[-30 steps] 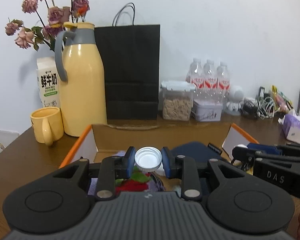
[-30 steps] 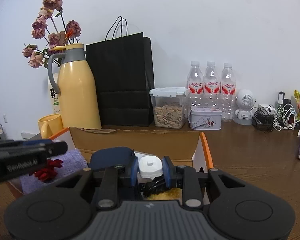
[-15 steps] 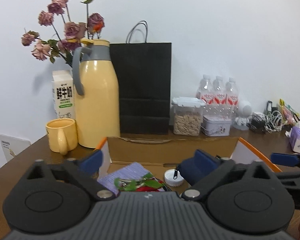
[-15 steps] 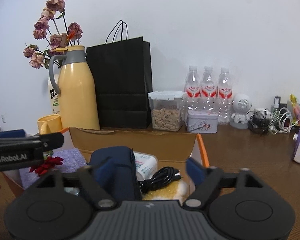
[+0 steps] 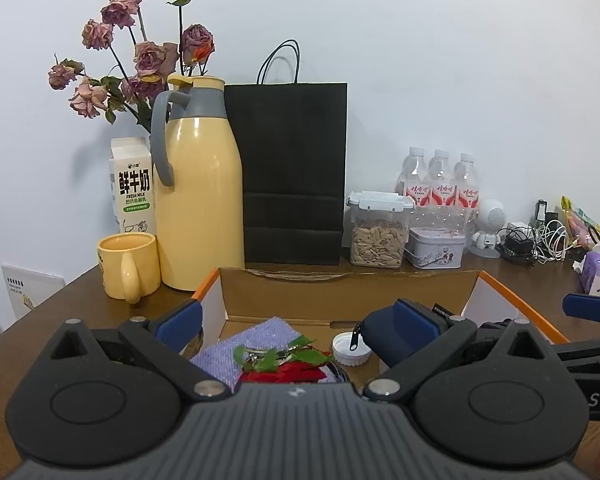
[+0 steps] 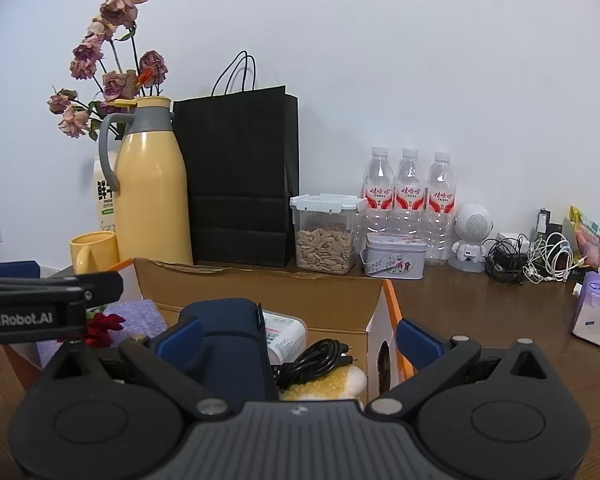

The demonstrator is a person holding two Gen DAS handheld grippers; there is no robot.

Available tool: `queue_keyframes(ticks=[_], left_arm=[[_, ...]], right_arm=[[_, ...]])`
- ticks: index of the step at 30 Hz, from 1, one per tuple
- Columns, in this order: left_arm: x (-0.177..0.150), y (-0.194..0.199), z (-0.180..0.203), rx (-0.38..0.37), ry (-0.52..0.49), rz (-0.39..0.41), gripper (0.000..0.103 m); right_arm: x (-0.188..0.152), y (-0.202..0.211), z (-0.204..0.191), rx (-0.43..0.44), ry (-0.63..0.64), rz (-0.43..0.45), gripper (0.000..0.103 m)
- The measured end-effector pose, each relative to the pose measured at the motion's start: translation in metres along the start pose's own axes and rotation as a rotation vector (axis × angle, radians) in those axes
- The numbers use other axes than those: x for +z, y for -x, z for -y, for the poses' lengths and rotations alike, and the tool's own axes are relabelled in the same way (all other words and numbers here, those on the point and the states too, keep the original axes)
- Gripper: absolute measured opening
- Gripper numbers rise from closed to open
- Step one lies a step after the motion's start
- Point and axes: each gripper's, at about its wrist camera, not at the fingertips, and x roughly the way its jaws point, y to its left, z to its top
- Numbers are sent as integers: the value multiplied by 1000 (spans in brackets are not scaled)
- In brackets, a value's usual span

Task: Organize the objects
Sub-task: 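Withdraw both tools from the box back over the table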

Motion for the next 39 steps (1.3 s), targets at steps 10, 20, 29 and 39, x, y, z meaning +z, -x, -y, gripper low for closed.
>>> queue_keyframes(ticks=[10,20,29,39], left_arm=[[-4,21,-5,-3,12,44,103],[-16,43,-18,24,18,27,103],[-30,63,-35,26,13,-26,103],[-46,72,-56,35,9,-91,103]], right_arm=[[-4,19,-5,-18,30,31,103],[-22,48,-12,-13,48,18,103],[-37,65,-22,6,39,-16,103],[-49,70,-33,21,41,-75,103]])
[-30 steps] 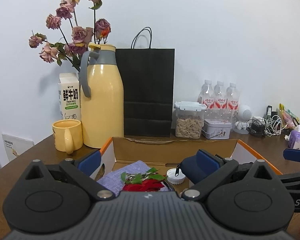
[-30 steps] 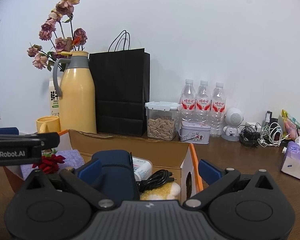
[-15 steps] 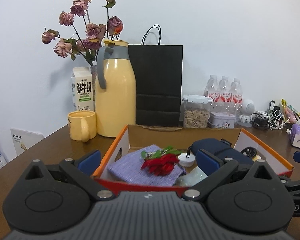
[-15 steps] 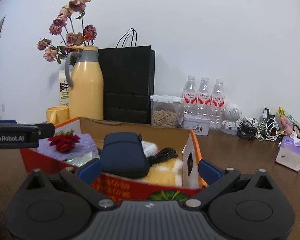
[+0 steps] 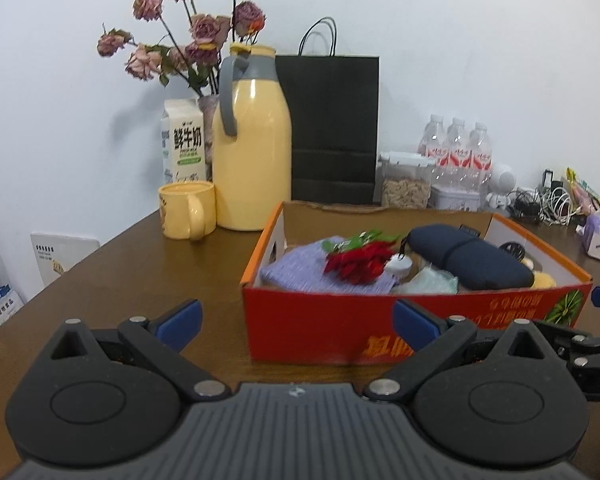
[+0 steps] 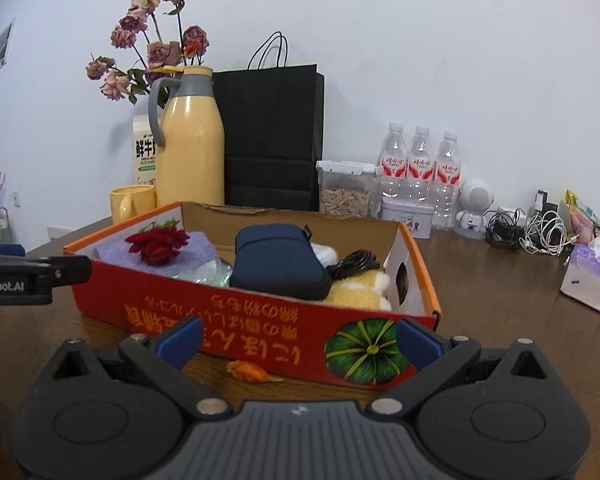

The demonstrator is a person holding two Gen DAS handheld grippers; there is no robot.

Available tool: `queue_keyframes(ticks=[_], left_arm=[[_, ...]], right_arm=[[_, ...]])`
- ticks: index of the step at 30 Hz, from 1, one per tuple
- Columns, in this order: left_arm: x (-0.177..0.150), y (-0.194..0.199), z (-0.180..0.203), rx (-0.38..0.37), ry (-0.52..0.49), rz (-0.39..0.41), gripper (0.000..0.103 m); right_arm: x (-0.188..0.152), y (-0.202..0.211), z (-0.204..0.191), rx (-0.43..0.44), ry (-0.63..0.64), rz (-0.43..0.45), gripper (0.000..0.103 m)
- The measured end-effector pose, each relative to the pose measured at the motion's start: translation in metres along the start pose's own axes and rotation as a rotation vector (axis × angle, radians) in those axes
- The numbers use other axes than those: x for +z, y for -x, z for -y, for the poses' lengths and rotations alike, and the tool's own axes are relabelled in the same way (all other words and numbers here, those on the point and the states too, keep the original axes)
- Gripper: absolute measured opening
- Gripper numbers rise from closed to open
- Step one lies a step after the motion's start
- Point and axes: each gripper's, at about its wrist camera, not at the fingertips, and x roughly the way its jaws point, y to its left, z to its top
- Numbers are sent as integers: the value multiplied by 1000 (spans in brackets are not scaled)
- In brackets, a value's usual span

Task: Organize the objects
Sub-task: 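Withdraw both tools from the box back over the table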

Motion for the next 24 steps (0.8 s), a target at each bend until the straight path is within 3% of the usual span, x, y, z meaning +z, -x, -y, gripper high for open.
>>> queue_keyframes(ticks=[12,24], left_arm=[[-12,2,-14,-1,17,-23,103],[-15,3,-24,-17,68,-24,103]], right_arm=[[-5,-1,-7,-14,-17,-40,103],[-7,-11,-12,31,-24,-97,98]])
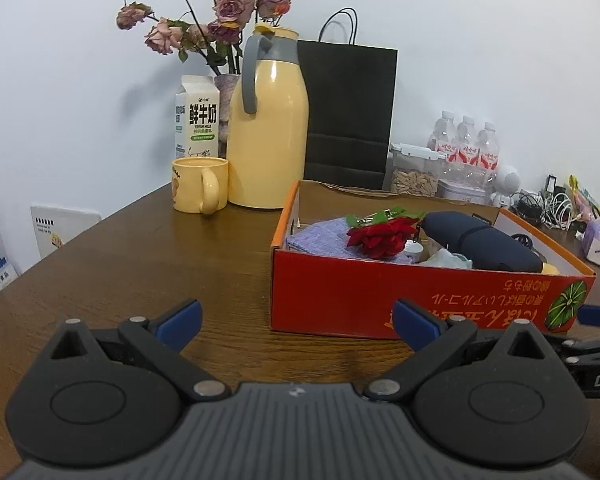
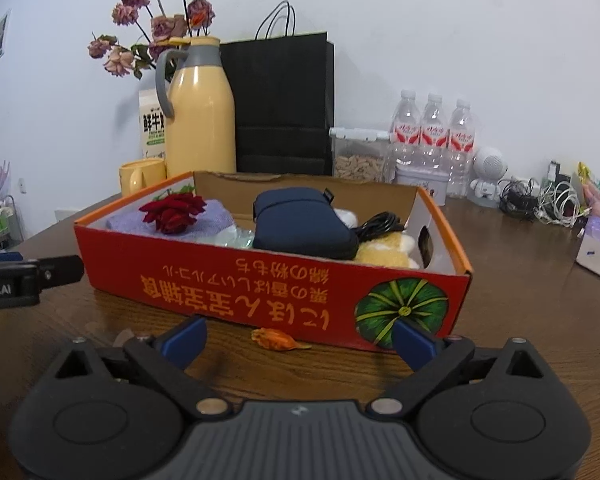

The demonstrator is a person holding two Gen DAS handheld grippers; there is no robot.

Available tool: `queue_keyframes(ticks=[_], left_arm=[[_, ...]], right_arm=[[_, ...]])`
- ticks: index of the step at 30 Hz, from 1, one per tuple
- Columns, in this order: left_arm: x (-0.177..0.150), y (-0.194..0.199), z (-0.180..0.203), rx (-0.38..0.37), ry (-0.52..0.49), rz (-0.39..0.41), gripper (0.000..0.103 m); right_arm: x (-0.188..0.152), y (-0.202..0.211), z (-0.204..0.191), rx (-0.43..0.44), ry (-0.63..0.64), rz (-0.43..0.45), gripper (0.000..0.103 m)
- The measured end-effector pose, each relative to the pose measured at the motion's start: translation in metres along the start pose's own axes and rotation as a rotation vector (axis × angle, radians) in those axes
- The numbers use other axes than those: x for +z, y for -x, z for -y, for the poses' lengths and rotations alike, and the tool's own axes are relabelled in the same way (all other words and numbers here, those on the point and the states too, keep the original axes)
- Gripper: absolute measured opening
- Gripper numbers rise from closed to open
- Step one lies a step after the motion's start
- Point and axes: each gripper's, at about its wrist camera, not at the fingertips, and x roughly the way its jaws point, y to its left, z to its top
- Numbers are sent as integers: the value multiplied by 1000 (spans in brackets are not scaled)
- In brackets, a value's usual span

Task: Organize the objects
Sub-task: 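Withdraw both tools from the box back over the table, then grasp the orange dried item on the table with the right tool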

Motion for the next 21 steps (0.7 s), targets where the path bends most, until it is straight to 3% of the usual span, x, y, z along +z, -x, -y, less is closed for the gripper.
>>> queue_keyframes(ticks=[5,8,10,16,21], left_arm=[[0,-2,-4,-12,24,-16,103],[0,-4,-7,-18,39,-23,103],[0,-4,-8,-18,45,-25,103],[-1,-3,-8,-30,48,-27,103],[-1,-5,-8,-31,48,-33,103]], right_arm=[[3,-13,-9,-16,-9,-48,91],[5,-24,-13,-26,-37,-92,77],[6,-31,-15,-34,-63,-121,62],[5,-40,-19,-44,-93,-151,40],[4,-39,-22,-20,-90,-144,38]])
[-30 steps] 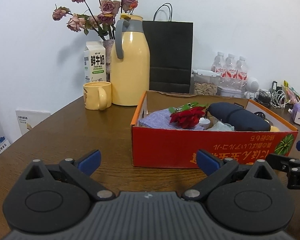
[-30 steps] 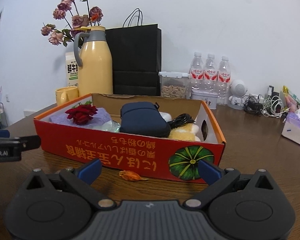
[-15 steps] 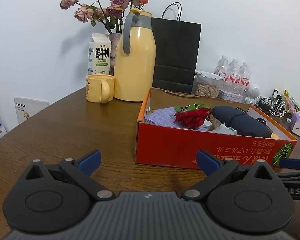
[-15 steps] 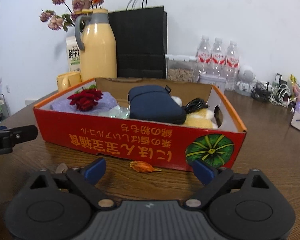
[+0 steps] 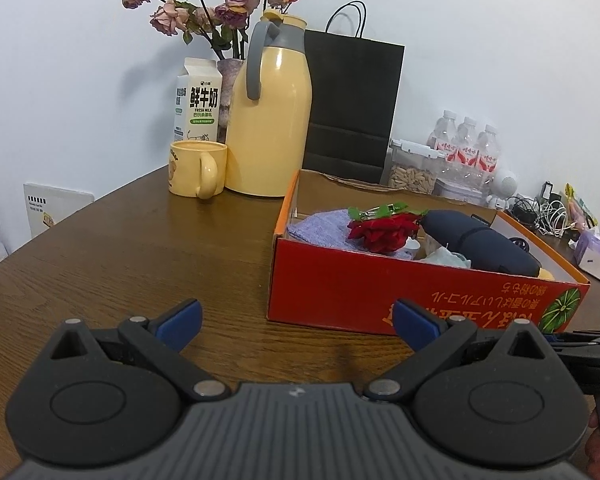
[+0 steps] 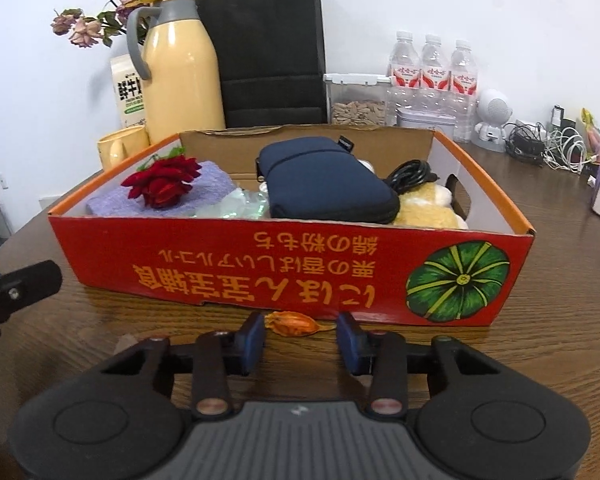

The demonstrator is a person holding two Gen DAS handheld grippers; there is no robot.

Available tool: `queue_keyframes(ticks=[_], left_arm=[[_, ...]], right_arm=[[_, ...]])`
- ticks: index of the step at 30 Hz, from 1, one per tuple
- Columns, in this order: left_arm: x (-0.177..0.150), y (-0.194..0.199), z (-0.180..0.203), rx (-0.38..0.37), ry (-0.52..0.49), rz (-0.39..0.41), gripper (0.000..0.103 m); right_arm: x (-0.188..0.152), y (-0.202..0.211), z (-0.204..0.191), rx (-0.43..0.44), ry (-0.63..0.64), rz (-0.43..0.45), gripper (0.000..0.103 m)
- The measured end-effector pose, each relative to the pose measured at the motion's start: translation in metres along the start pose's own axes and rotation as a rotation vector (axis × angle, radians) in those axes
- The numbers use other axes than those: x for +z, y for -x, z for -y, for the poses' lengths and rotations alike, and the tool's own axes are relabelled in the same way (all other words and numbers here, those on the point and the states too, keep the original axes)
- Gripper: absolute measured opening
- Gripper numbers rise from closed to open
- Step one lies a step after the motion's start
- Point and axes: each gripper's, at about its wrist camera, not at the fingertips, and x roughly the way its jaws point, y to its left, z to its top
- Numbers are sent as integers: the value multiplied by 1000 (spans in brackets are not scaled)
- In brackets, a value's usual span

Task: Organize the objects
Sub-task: 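Grasp the orange dried item on the table with the right tool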

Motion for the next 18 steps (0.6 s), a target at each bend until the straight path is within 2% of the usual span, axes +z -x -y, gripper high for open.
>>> queue_keyframes(ticks=[5,10,16,18], left_arm=[[-1,-2,1,6,-8,-11,103],[-2,-3,7,11,-38,-23,103],[-10,4,29,-39,-97,-41,103],[-13,5,37,-55,-106,-53,98]], right_arm=[[0,4,3,21,-15,19,38],[-2,17,7,26,-10,78,38],[-5,29,20,43,-24,119,39],[-7,32,23,41,-24,127,39]])
